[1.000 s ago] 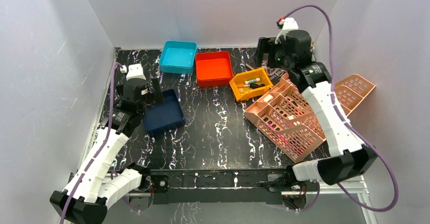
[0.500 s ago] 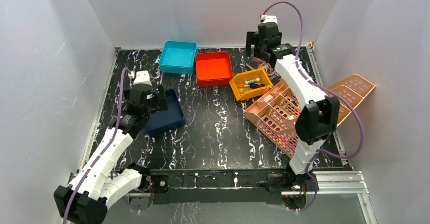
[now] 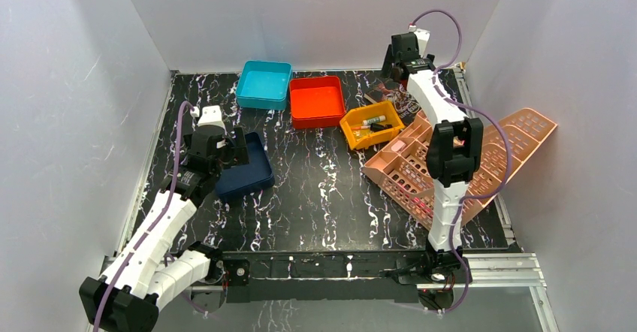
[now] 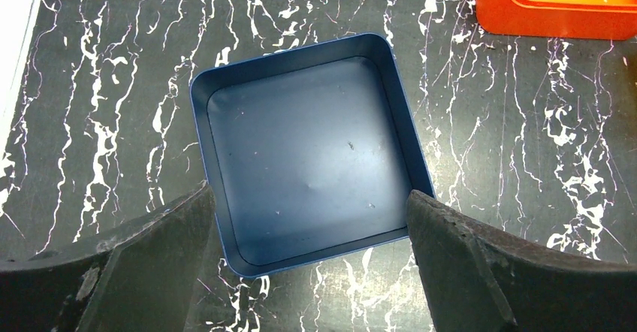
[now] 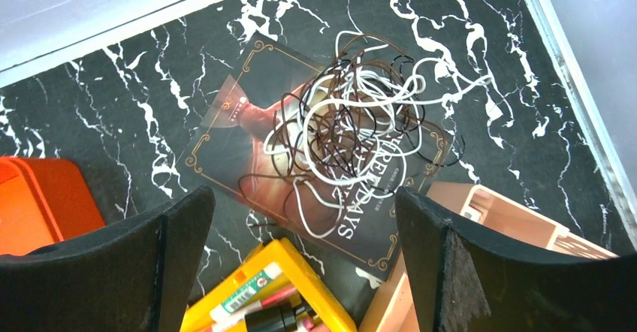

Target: Untangle the cables

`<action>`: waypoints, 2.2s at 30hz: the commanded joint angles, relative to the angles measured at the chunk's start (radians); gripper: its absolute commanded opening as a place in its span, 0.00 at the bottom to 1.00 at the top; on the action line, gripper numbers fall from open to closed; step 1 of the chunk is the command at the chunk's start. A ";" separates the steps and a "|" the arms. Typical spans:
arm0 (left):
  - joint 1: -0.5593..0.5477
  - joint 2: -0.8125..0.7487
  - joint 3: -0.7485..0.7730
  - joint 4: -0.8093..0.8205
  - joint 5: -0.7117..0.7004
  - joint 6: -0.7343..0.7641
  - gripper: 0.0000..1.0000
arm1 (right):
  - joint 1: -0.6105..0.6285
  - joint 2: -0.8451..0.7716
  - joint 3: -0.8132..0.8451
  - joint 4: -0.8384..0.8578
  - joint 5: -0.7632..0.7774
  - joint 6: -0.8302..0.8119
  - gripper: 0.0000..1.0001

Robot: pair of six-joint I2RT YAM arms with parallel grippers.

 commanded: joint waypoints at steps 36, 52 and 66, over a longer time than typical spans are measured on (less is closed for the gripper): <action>0.005 -0.045 -0.004 0.013 0.010 0.004 0.98 | -0.008 0.115 -0.197 0.299 0.268 0.320 0.95; 0.005 -0.038 -0.007 0.021 0.035 0.007 0.98 | 0.027 0.113 -0.289 0.416 0.311 0.284 0.31; 0.005 -0.033 -0.006 0.021 0.042 0.009 0.98 | 0.066 -0.097 -0.424 0.620 0.408 0.088 0.05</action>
